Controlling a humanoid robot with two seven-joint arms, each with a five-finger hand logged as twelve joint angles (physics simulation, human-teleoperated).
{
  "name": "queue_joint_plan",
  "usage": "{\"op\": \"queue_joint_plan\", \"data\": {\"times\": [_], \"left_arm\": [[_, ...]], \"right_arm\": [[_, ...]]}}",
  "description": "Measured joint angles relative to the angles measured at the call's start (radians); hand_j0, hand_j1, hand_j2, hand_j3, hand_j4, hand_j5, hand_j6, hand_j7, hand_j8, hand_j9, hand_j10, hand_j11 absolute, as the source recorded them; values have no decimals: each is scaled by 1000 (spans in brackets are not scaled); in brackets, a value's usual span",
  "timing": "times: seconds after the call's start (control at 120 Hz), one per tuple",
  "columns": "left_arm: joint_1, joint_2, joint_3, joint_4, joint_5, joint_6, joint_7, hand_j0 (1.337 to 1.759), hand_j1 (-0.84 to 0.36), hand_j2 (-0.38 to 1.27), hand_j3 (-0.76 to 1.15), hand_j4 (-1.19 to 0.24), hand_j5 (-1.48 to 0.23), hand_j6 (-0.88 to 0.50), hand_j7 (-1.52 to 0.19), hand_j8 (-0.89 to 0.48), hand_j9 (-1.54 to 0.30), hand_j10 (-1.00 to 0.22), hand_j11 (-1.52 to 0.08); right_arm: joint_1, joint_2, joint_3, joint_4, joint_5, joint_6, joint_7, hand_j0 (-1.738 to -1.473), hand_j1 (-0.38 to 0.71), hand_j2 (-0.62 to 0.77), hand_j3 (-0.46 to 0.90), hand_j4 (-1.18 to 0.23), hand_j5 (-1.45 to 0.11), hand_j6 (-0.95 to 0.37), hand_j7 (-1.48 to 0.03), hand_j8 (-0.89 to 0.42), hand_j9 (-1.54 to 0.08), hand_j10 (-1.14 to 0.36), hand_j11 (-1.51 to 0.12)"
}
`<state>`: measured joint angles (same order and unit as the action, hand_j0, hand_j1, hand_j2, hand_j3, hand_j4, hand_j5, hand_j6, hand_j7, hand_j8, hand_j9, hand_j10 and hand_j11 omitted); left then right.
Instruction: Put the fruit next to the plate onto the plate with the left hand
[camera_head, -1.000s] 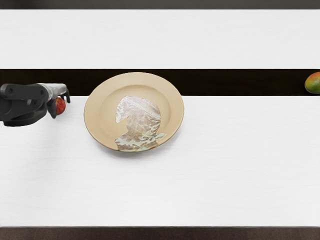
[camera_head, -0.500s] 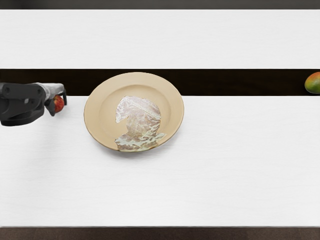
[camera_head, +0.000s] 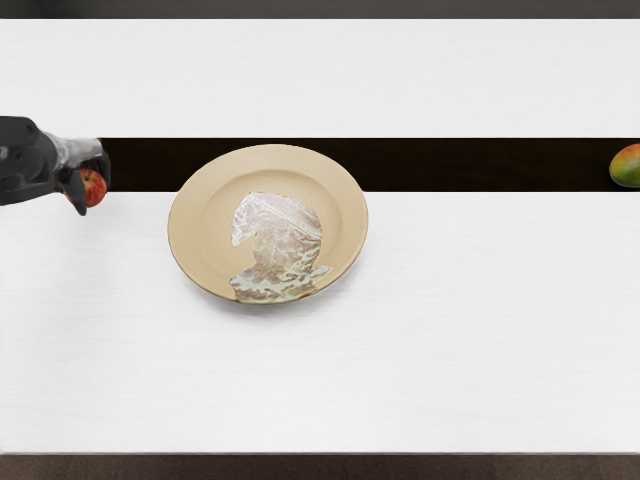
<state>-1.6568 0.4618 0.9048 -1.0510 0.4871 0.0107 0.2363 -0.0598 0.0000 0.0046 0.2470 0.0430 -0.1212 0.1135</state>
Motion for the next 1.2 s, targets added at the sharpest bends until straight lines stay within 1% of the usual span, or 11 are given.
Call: {"op": "queue_joint_plan", "data": {"times": [0.142, 0.267, 0.325, 0.508, 0.633, 0.775, 0.967, 1.058, 1.108, 1.117, 1.2], "left_arm": [[-87, 68, -47, -29, -78, -184, 0, 1645, -393, 327, 0, -422, -1167, -194, -1162, -180, -1185, -722, -1186], [-127, 99, -85, -39, -146, -333, 0, 1646, -375, 327, 0, -448, -1186, -190, -1173, -191, -1185, -737, -1180], [-141, 116, -102, -43, -170, -390, 0, 1648, -392, 400, 0, -444, -1198, -186, -1172, -199, -1186, -742, -1175], [-205, 136, -136, -47, -236, -533, 5, 1650, -443, 547, 0, -430, -1207, -176, -1189, -178, -1205, -729, -1166], [-242, 124, -144, -49, -278, -592, 6, 1653, -410, 522, 0, -461, -1225, -213, -1203, -187, -1186, -754, -1157], [-265, 64, -151, -50, -319, -619, 7, 1654, -380, 464, 0, -496, -1243, -213, -1219, -199, -1174, -764, -1152], [-265, -40, -181, -47, -328, -625, 6, 1654, -363, 478, 0, -689, -1245, -239, -1195, -253, -1169, -798, -1154], [-265, -93, -187, -41, -330, -617, 6, 1654, -418, 639, 0, -731, -1255, -229, -1194, -246, -1163, -819, -1155], [-265, -124, -188, -38, -330, -609, 6, 1654, -429, 620, 0, -746, -1264, -208, -1196, -231, -1161, -830, -1156], [-265, -129, -189, -37, -330, -608, 6, 1654, -456, 723, 0, -748, -1265, -204, -1197, -237, -1163, -830, -1158], [-255, -185, -190, -24, -330, -584, 6, 1654, -443, 684, 0, -771, -1261, -221, -1193, -256, -1160, -843, -1158]], "right_arm": [[0, 0, 0, 0, 0, 0, 0, -1658, -307, -7, 0, -35, -45, -35, -45, -35, -45, -35, -45], [0, 0, 0, 0, 0, 0, 0, -1658, -307, -7, 0, -35, -45, -35, -45, -35, -45, -35, -45], [0, 0, 0, 0, 0, 0, 0, -1658, -307, -7, 0, -35, -45, -35, -45, -35, -45, -35, -45], [0, 0, 0, 0, 0, 0, 0, -1658, -307, -7, 0, -35, -45, -35, -45, -35, -45, -35, -45], [0, 0, 0, 0, 0, 0, 0, -1658, -307, -7, 0, -35, -45, -35, -45, -35, -45, -35, -45], [0, 0, 0, 0, 0, 0, 0, -1658, -307, -7, 0, -35, -45, -35, -45, -35, -45, -35, -45], [0, 0, 0, 0, 0, 0, 0, -1658, -307, -7, 0, -35, -45, -35, -45, -35, -45, -35, -45], [0, 0, 0, 0, 0, 0, 0, -1658, -307, -7, 0, -35, -45, -35, -45, -35, -45, -35, -45], [0, 0, 0, 0, 0, 0, 0, -1658, -307, -7, 0, -35, -45, -35, -45, -35, -45, -35, -45], [0, 0, 0, 0, 0, 0, 0, -1658, -307, -7, 0, -35, -45, -35, -45, -35, -45, -35, -45], [0, 0, 0, 0, 0, 0, 0, -1658, -307, -7, 0, -35, -45, -35, -45, -35, -45, -35, -45]]}}
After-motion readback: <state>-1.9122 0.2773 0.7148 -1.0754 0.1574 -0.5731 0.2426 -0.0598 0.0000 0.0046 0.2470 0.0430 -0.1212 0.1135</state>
